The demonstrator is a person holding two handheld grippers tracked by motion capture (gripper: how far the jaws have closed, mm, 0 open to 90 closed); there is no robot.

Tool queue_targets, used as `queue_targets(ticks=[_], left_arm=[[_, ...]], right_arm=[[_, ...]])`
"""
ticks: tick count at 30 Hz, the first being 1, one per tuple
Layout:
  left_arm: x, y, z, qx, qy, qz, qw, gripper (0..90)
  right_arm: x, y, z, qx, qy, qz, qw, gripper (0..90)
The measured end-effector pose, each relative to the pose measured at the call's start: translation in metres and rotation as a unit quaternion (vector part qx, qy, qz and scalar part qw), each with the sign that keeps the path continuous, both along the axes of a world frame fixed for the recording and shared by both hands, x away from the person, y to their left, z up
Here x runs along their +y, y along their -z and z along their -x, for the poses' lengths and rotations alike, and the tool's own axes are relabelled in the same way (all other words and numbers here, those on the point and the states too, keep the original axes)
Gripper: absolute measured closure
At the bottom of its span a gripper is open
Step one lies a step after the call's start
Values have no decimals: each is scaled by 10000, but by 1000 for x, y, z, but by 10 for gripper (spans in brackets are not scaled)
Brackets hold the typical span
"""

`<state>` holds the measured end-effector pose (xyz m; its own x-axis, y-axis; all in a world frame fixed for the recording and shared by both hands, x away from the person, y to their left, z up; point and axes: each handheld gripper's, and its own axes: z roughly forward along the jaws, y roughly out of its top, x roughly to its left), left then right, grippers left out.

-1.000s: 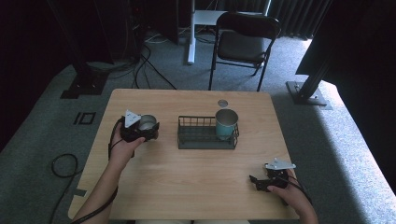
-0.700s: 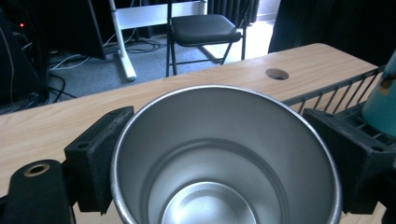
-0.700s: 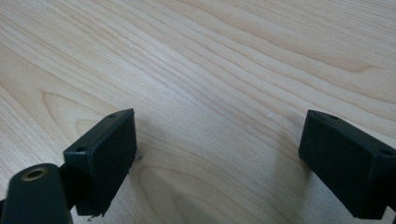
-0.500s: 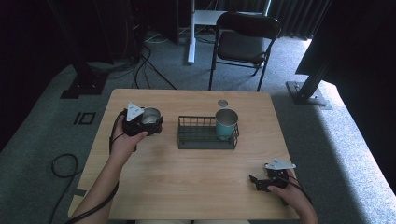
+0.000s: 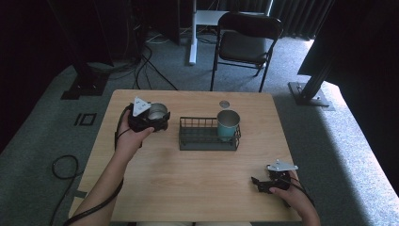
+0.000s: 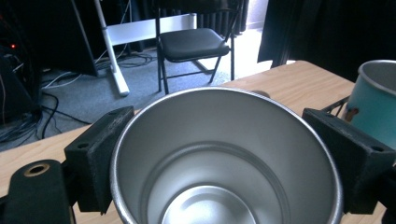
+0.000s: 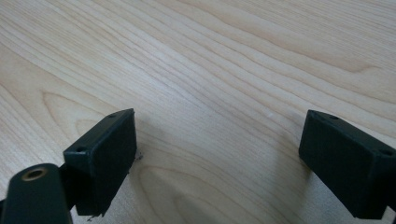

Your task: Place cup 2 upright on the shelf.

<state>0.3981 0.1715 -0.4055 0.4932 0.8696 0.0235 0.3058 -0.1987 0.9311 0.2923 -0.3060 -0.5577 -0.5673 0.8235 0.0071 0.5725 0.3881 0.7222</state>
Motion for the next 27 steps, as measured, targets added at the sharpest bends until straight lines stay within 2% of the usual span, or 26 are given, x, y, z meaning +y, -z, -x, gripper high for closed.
queue_targets(ticks=[6, 12, 27], left_arm=[[-15, -8, -2, -58, 156, -14, 9999, 139], [-30, -12, -4, -100, 311, 59, 9994, 139], [-72, -7, -14, -74, 695, 167, 9974, 139]], right_arm=[[0, 0, 0, -1, 0, 0, 10000, 109], [0, 0, 0, 0, 1, 0, 10000, 109], [0, 0, 0, -1, 2, -1, 10000, 109]])
